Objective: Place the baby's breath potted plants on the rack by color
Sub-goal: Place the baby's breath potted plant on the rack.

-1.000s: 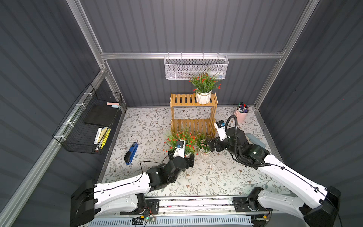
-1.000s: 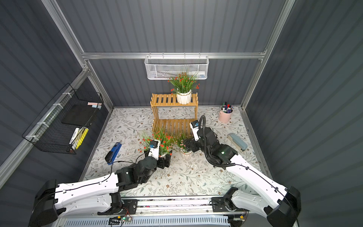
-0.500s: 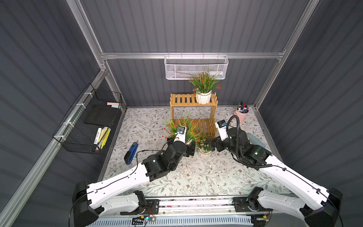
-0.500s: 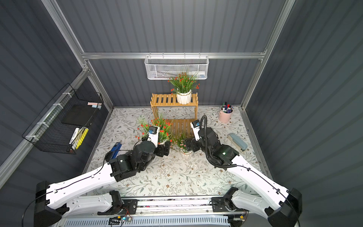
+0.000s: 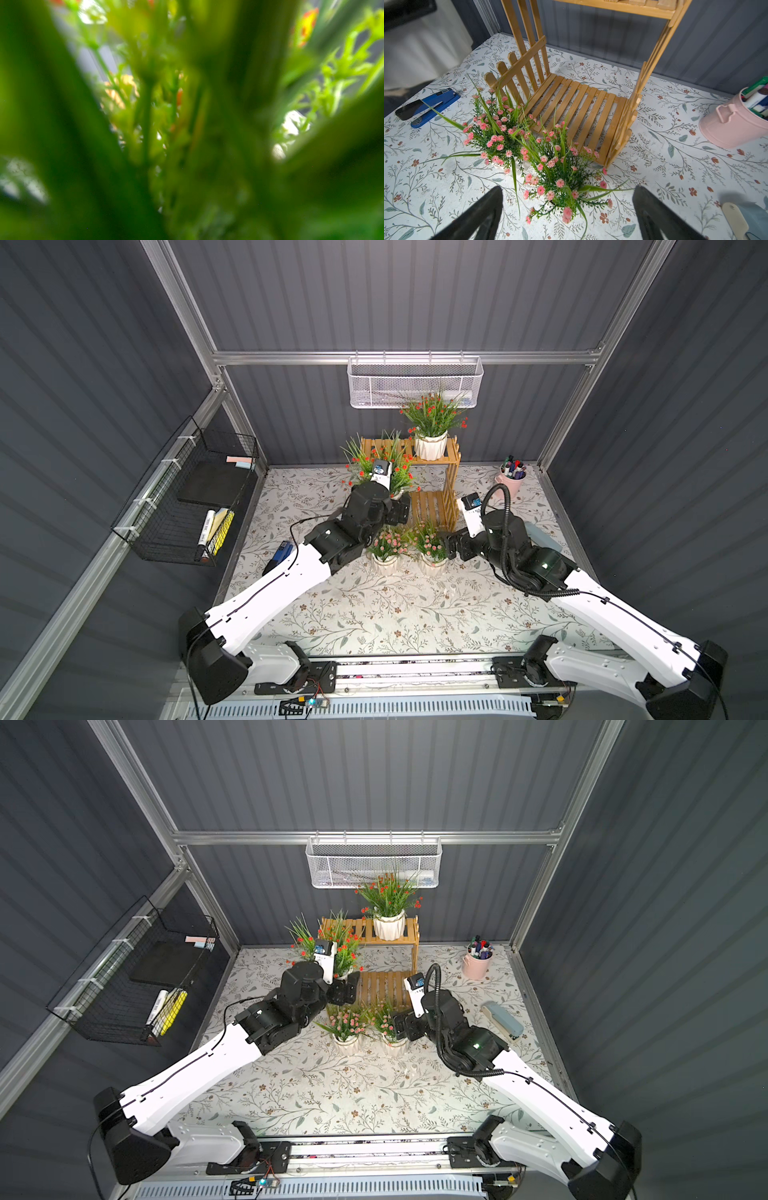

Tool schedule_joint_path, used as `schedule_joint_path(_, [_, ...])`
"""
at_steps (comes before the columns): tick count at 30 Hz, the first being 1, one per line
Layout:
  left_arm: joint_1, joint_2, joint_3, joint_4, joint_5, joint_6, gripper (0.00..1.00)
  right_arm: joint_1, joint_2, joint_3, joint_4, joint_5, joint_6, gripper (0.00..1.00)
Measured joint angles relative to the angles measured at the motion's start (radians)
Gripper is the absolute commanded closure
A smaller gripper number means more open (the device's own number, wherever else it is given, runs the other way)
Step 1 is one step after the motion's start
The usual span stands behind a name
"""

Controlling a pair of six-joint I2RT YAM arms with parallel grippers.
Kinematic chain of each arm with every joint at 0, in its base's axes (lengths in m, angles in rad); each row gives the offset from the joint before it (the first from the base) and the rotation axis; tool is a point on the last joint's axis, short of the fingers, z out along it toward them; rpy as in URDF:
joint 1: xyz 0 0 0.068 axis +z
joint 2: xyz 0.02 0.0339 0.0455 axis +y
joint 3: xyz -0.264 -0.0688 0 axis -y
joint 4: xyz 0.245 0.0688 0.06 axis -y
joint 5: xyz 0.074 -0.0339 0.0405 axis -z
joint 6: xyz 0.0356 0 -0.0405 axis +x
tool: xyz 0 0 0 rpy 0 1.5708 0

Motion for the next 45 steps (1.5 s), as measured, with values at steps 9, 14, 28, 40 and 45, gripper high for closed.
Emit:
schedule_joint_path(9, [0.199,0.251,0.313,-0.008,0.161,0.071,0.26,0.0,-0.045,0.0,-0.024,0.001,0.0,0.01])
schedule_joint_path(14, [0.237,0.387,0.469,-0.017,0.215,0.098,0.26,0.0,-0.056,0.0,-0.036,0.001,-0.001,0.01])
schedule_joint_path(28, [0.299,0.695,0.82,-0.037,0.304,0.13,0.25,0.0,-0.067,-0.001,-0.064,0.001,-0.008,0.01])
schedule_joint_path(40, [0.312,0.723,0.835,-0.041,0.327,0.13,0.23,0.0,-0.06,-0.018,-0.066,0.003,-0.013,0.01])
schedule_joint_path(45, [0.312,0.72,0.803,0.003,0.334,0.13,0.23,0.0,-0.056,-0.019,-0.065,0.003,-0.013,0.01])
